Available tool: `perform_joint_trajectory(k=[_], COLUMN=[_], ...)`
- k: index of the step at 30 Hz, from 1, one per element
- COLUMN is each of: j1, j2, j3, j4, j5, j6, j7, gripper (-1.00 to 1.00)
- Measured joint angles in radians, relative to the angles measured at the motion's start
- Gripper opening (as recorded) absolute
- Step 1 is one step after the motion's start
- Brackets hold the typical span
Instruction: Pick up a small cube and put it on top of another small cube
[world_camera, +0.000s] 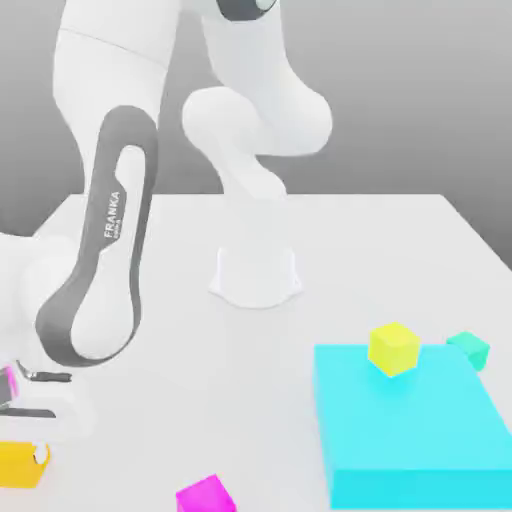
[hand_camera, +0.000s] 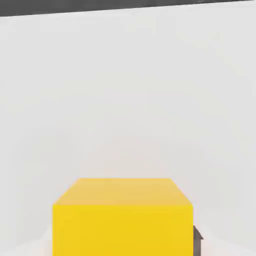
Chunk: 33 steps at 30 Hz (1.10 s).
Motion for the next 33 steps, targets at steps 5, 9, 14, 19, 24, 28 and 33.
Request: perform_joint_trajectory(k=[5, 9, 14, 19, 24, 28, 33], j1=[0.067, 0.191, 0.337, 0.487, 0.714, 1.069, 1.069], j2=[-0.142, -0.213, -0.29, -0.382, -0.496, -0.538, -0.39], j3=[-0.079, -0.013, 0.086, 0.2, 0.356, 0.492, 0.424], j4=[-0.041, -0.102, -0.184, -0.281, -0.393, -0.447, -0.442], j5=[-0.109, -0.153, -0.197, -0.254, -0.323, -0.43, -0.509], j6=[-0.097, -0.115, -0.109, -0.095, -0.076, -0.037, 0.111], j7=[0.08, 0.126, 0.174, 0.229, 0.301, 0.413, 0.479], gripper=[-1.0, -1.0, -1.0, -1.0, -1.0, -1.0, 1.0])
